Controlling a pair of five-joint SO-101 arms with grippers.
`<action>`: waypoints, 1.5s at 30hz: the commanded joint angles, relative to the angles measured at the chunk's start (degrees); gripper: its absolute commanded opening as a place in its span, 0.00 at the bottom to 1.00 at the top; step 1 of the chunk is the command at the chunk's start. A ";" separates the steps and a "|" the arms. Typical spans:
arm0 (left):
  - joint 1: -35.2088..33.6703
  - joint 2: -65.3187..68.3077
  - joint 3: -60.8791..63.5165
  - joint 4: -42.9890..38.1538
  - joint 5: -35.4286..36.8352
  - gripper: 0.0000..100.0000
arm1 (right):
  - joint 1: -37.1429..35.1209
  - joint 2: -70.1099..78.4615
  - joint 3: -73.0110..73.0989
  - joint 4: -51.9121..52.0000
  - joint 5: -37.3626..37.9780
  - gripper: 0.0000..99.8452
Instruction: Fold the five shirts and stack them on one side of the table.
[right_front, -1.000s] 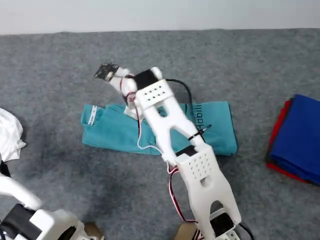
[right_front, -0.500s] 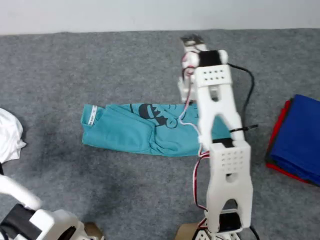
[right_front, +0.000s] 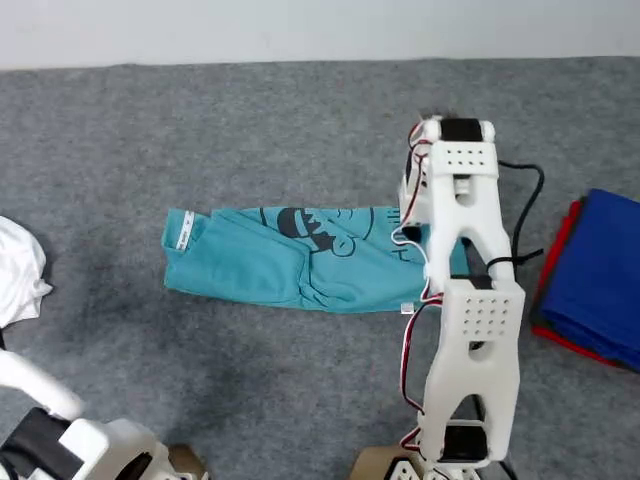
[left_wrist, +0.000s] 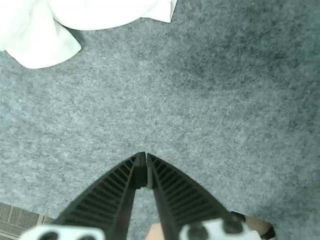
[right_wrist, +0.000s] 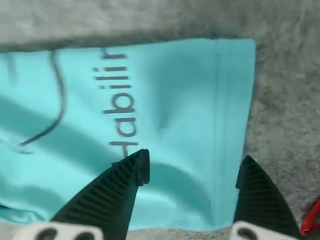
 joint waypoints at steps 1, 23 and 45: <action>0.18 -0.44 -1.89 0.70 -0.35 0.01 | 0.57 1.10 -0.35 -0.40 -0.79 0.29; 0.18 -0.44 -1.80 0.70 -0.26 0.01 | 1.19 7.34 -1.93 -1.89 3.52 0.01; 5.45 -0.44 -1.71 0.62 0.00 0.01 | 13.76 4.79 -19.87 2.95 20.31 0.01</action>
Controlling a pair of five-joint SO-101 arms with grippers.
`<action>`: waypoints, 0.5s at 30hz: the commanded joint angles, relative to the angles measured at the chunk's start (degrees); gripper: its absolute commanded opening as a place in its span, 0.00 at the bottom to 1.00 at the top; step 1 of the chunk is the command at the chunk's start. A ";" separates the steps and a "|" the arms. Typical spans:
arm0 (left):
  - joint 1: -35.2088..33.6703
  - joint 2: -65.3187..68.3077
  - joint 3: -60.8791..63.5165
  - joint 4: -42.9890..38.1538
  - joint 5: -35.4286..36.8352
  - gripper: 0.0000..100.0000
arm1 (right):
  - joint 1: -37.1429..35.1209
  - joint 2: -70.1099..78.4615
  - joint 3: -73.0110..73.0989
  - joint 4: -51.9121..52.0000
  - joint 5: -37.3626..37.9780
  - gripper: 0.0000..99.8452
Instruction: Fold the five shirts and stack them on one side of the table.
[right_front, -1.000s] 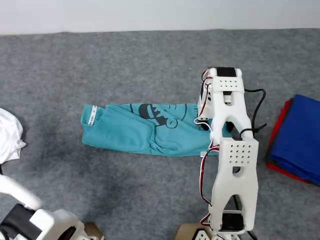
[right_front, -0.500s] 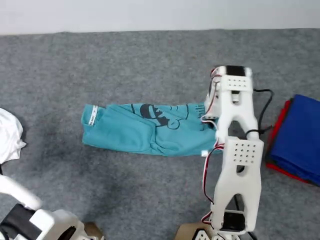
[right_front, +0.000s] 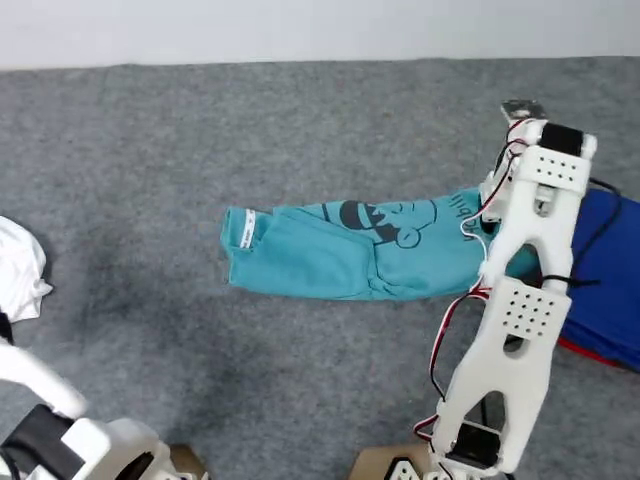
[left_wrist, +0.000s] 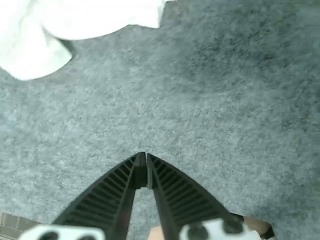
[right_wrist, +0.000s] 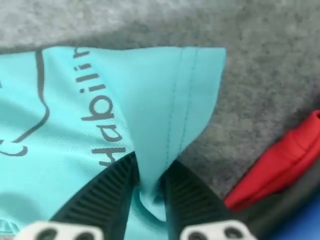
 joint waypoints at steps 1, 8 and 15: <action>2.29 -0.44 -1.71 0.62 0.00 0.01 | -3.91 -5.14 -0.62 2.42 0.79 0.01; 2.64 -0.44 -1.63 0.62 0.09 0.01 | -15.96 -19.74 12.92 2.33 0.79 0.01; 2.73 -0.44 -1.63 0.35 0.00 0.01 | -30.73 -27.91 16.44 2.15 0.35 0.01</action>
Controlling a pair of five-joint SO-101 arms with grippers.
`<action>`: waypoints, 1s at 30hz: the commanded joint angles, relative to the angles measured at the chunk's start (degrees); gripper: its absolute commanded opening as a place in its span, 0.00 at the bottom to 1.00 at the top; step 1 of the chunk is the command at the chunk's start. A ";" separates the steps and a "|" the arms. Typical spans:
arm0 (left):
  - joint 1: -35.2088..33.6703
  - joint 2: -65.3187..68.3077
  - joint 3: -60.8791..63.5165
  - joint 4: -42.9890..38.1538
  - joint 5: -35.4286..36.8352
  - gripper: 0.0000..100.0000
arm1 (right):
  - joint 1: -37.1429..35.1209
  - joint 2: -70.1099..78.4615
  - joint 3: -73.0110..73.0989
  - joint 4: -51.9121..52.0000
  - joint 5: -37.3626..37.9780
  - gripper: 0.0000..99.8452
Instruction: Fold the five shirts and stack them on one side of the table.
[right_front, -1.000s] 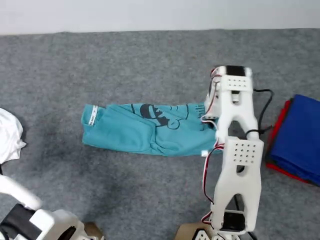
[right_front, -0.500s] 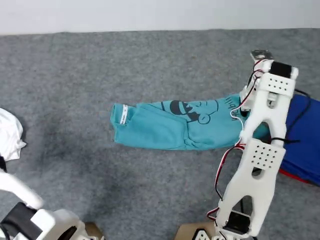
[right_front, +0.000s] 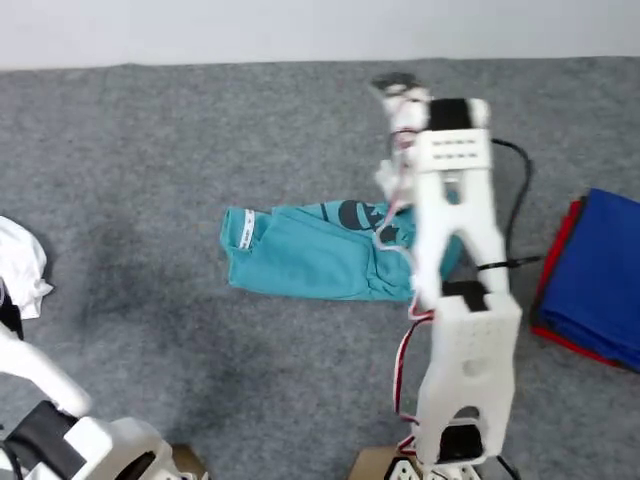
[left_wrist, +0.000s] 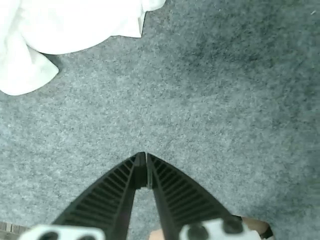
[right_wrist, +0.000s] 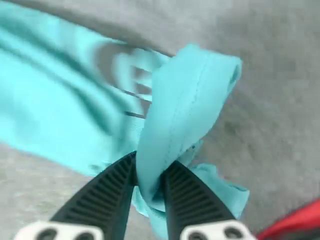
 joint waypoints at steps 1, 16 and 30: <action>0.44 -0.44 -1.63 0.35 0.00 0.01 | -7.60 -5.76 -0.26 2.07 0.09 0.01; 0.18 -0.44 -1.54 0.26 -0.18 0.01 | -25.80 4.44 -0.26 -11.30 -1.05 0.01; 0.35 0.00 -1.45 0.00 -0.18 0.01 | -30.29 5.76 -2.29 -14.37 -0.53 0.21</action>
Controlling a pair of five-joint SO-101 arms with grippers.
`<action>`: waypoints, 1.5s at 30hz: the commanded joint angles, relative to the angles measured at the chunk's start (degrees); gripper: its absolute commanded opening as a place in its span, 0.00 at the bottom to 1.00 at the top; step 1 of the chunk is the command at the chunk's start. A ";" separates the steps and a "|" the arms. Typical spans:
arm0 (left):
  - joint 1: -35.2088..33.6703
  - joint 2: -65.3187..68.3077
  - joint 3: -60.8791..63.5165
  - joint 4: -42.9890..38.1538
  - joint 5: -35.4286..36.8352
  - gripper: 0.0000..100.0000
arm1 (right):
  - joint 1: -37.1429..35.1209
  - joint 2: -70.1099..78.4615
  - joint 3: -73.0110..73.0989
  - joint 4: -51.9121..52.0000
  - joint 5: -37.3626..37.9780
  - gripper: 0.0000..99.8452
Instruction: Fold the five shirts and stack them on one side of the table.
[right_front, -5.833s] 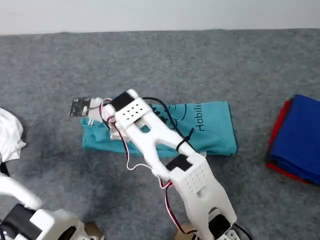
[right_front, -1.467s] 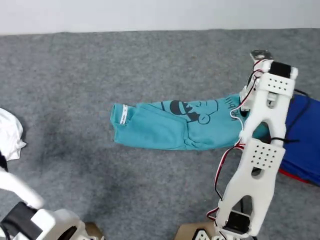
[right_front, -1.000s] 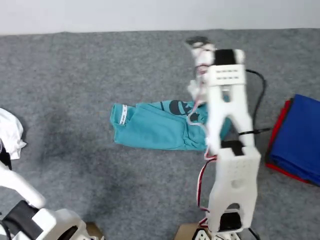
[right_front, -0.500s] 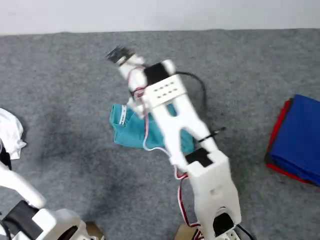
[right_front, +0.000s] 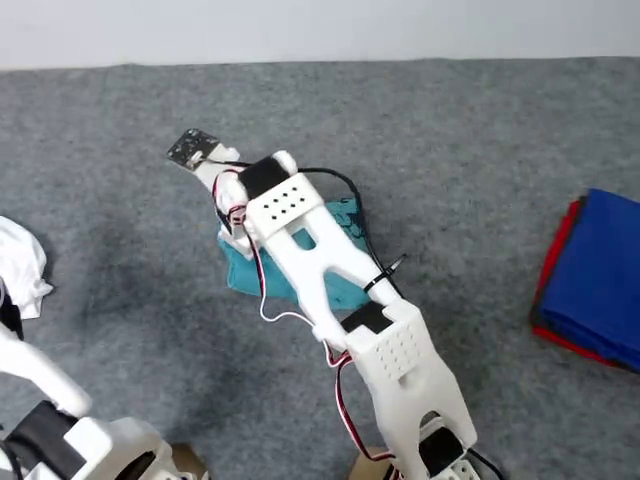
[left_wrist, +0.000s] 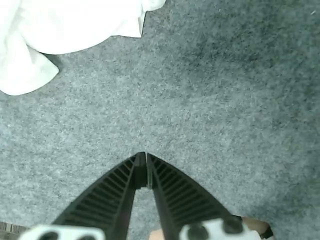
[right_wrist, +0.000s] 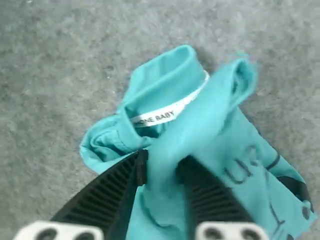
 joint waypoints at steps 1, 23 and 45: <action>0.35 -0.26 -1.36 -0.35 -0.18 0.01 | -1.63 -4.09 -3.69 1.54 -0.09 0.22; 0.09 -0.62 1.63 -2.55 -0.18 0.01 | 5.23 -5.41 -1.41 16.04 1.85 0.01; 0.09 -0.62 1.63 -2.55 -0.26 0.01 | -2.15 -3.21 -10.46 17.19 1.85 0.01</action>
